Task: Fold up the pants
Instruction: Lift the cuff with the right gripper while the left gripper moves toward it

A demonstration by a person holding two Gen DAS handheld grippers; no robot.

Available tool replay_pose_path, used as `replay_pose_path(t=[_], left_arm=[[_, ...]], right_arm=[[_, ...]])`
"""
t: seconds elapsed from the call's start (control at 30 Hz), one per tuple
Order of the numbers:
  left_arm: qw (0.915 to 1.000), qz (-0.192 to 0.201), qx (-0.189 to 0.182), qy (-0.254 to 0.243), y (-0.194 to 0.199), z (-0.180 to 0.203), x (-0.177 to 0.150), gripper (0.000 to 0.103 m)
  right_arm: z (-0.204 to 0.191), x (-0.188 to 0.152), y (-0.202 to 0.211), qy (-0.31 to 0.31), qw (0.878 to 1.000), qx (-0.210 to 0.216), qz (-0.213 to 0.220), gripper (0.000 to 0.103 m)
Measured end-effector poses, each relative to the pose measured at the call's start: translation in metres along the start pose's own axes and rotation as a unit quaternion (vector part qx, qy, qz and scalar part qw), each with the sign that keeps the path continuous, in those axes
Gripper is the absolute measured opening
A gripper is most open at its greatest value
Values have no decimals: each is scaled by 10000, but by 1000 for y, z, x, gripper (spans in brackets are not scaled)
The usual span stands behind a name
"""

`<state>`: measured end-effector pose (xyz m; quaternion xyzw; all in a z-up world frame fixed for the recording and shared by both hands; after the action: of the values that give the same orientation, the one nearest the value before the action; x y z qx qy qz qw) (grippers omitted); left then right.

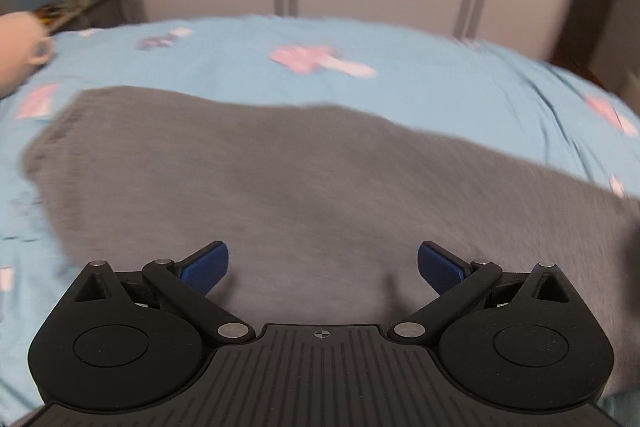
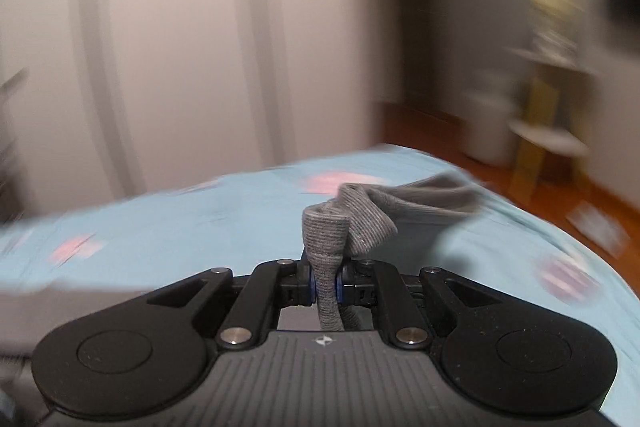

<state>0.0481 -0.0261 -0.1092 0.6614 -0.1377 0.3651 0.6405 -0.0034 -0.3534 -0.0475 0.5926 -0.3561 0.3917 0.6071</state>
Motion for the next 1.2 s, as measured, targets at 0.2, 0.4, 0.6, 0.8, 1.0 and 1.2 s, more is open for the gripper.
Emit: replay_pose_path(t=[0.2, 0.4, 0.6, 0.8, 1.0, 1.2], left_arm=[[9986, 220, 25, 486, 18, -36, 0, 103], [9987, -148, -401, 284, 0, -28, 0, 103], [9983, -132, -499, 285, -4, -27, -2, 103], [9972, -234, -622, 334, -9, -29, -1, 103], [9966, -253, -668, 406, -10, -31, -1, 103], [9965, -279, -705, 344, -11, -27, -2, 103]], right_arm=[[-144, -65, -52, 1000, 9761, 1612, -1060, 9], [-160, -77, -66, 1061, 9703, 1593, -1481, 11], [-165, -73, -47, 853, 9794, 1468, -1090, 10], [-170, -63, -40, 844, 9757, 1772, -975, 10], [-175, -71, -38, 953, 9712, 1882, -1104, 10], [-176, -82, -44, 1145, 9561, 2193, -1572, 15]])
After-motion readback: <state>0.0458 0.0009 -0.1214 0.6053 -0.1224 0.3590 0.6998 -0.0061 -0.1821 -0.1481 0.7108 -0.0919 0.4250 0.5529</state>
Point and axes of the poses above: each gripper's, at about its wrist camera, not at the fingertips, and y roughly against the way its jaws point, z to its right, x to its top, the point moved 1 cm from there along -y, roughly the way its jaws point, and after that the axes turned 5 degrees about y, right-handed, at the moved point
